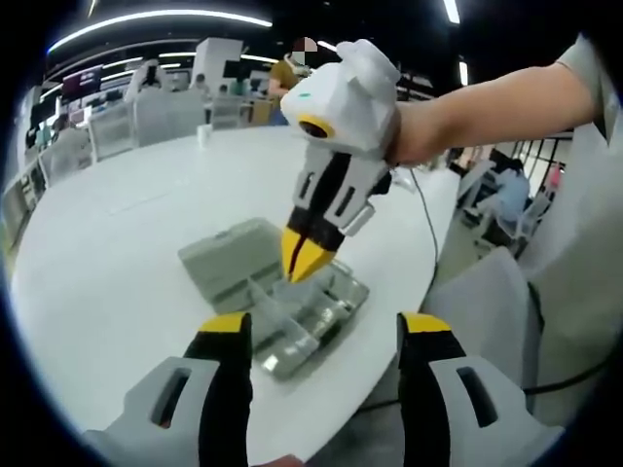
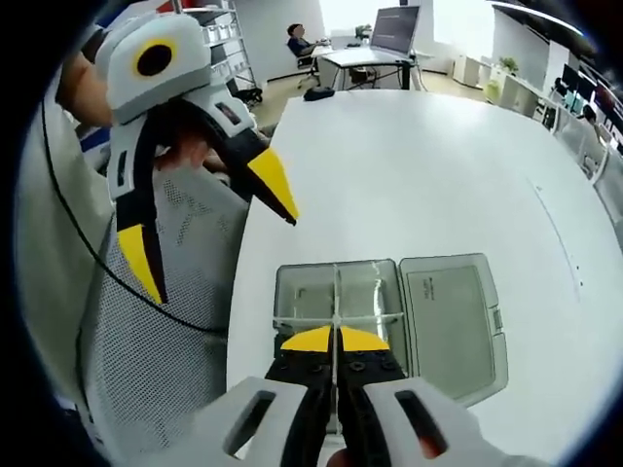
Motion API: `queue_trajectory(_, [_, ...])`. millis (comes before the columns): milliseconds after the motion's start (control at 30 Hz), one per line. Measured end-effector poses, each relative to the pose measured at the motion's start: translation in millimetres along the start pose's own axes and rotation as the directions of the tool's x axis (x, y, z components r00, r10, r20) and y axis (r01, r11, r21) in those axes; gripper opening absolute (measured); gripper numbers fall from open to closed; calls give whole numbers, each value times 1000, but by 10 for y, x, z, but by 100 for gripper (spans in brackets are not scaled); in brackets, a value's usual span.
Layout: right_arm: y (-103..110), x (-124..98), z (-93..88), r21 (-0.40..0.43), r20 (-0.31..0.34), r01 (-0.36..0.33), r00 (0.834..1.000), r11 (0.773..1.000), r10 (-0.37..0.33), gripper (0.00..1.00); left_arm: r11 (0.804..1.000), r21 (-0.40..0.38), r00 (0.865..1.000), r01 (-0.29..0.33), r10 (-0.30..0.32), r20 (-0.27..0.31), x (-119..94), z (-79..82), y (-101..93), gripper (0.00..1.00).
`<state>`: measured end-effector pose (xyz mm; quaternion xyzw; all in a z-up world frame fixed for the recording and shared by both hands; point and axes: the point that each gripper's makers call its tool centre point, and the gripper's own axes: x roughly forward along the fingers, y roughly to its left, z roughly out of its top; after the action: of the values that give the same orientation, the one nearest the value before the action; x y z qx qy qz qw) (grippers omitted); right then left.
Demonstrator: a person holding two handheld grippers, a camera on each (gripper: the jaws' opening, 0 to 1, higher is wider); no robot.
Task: Insert the divider into the dual guide fixture by aligning both edges with the guide slots and pushing it downward to the bottom, including one-sided entry, uneven engagement, binding, and posture correction.
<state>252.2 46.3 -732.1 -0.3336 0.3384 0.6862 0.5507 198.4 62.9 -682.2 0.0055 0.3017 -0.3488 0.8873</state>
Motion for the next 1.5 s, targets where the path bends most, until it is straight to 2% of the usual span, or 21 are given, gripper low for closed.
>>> queue_trajectory(67, [-10,-3,0,7,31,-2,1000,1000,2,0,1000,1,1000,1,-1,-2,2,-6,0,59])
queue_trajectory(133, [1,-1,11,-31,51,-9,999,999,11,0,1000,3,1000,2,-2,-4,5,-7,-3,59])
queue_trajectory(200, [-12,-8,14,-21,56,-12,998,1000,13,0,1000,4,1000,3,-3,-5,7,-2,-4,59])
queue_trajectory(367, [-2,8,27,-58,15,-30,999,998,31,0,1000,9,1000,2,-2,-9,1,6,0,59])
queue_trajectory(533, [-3,1,10,-7,35,-20,999,1000,21,0,1000,7,1000,0,0,-11,0,-6,5,59])
queue_trajectory(633, [11,-3,8,-23,46,-14,999,1000,15,0,1000,9,1000,1,-1,-15,1,-10,-9,59])
queue_trajectory(833, [3,-5,11,14,82,-3,997,1000,2,0,1000,14,1000,1,-1,-17,3,11,-9,59])
queue_trajectory(900, [-2,-3,15,58,78,-9,997,998,5,0,1000,16,1000,2,-2,-18,5,9,-4,59])
queue_trajectory(967, [9,4,27,33,67,-4,998,999,2,0,1000,17,1000,4,-3,-21,8,3,-7,59])
queue_trajectory(1033, [1,2,17,77,73,3,997,997,-9,0,1000,18,1000,4,-4,-20,10,9,-13,59])
queue_trajectory(1100, [11,2,20,56,70,7,997,998,-11,0,1000,18,1000,5,-4,-19,13,10,-18,59])
queue_trajectory(1167, [-1,0,15,73,70,11,997,997,-16,0,1000,20,1000,7,-7,-23,20,4,-26,59])
queue_trajectory(1233, [-22,-2,15,95,103,10,994,995,-20,0,1000,22,1000,9,-8,-22,22,11,-34,59])
queue_trajectory(1500, [13,-11,30,22,87,1,996,1000,-3,0,1000,29,1000,7,-6,-27,-3,23,-30,58])
